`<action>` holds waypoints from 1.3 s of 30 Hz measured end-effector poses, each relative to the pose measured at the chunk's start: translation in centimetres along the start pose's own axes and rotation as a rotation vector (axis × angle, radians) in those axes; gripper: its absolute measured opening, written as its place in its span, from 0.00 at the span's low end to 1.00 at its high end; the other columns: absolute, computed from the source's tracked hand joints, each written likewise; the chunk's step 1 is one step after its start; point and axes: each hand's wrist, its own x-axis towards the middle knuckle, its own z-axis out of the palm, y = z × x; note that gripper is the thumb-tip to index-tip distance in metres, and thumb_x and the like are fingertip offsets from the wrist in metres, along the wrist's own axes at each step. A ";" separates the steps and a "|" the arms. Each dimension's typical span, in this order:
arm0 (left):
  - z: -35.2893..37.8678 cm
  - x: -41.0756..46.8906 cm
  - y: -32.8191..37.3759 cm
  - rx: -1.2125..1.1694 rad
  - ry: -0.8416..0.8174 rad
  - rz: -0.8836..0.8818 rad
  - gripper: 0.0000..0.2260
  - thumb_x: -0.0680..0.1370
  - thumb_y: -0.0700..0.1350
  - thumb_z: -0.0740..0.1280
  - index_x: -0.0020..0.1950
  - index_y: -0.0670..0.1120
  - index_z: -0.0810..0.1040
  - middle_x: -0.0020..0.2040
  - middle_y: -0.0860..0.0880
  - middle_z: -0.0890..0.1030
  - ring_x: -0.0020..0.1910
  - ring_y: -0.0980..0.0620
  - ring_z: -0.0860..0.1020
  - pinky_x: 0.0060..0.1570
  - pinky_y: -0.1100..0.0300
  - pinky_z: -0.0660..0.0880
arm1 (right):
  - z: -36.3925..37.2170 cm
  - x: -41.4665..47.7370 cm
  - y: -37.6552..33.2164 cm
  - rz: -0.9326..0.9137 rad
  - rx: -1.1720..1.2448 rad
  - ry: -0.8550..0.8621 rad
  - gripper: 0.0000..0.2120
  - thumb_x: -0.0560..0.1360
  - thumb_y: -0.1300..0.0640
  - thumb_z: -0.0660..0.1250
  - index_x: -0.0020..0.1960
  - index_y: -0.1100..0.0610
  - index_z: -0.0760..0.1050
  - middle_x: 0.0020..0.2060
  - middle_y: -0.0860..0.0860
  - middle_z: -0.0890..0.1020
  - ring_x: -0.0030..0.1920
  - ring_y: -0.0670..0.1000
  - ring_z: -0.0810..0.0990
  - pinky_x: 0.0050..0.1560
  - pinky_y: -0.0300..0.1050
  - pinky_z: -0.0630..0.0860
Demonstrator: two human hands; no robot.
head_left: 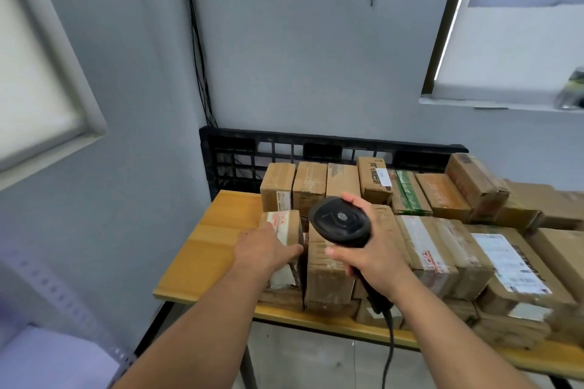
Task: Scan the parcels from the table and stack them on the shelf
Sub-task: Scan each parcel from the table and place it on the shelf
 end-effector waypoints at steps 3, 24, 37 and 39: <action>-0.6 -0.1 -0.9 -0.122 -0.044 -0.030 0.36 0.68 0.66 0.65 0.70 0.48 0.66 0.54 0.46 0.74 0.53 0.46 0.74 0.47 0.55 0.73 | 0.0 -0.2 -0.3 0.017 0.005 0.003 0.40 0.68 0.67 0.77 0.70 0.38 0.64 0.61 0.44 0.73 0.34 0.45 0.82 0.30 0.42 0.78; -2.6 -7.5 -7.5 -1.046 0.251 0.090 0.48 0.70 0.34 0.74 0.78 0.56 0.48 0.61 0.49 0.70 0.62 0.48 0.72 0.54 0.56 0.72 | 2.1 -2.6 -5.3 -0.055 0.331 -0.278 0.42 0.63 0.61 0.77 0.71 0.39 0.66 0.53 0.57 0.83 0.29 0.56 0.78 0.29 0.46 0.78; -1.9 -12.4 -7.1 -0.966 0.377 -0.041 0.49 0.69 0.37 0.76 0.78 0.58 0.48 0.67 0.43 0.71 0.65 0.44 0.72 0.65 0.41 0.71 | 1.3 -6.0 -5.1 -0.055 0.338 -0.386 0.40 0.64 0.63 0.75 0.71 0.42 0.65 0.42 0.58 0.84 0.27 0.58 0.77 0.30 0.52 0.76; -1.6 -13.1 -6.9 -0.951 0.388 -0.051 0.49 0.69 0.38 0.76 0.78 0.59 0.48 0.67 0.44 0.71 0.65 0.44 0.72 0.65 0.41 0.71 | 0.9 -6.4 -5.0 -0.047 0.349 -0.395 0.41 0.64 0.64 0.75 0.71 0.42 0.65 0.39 0.57 0.84 0.27 0.58 0.77 0.30 0.51 0.75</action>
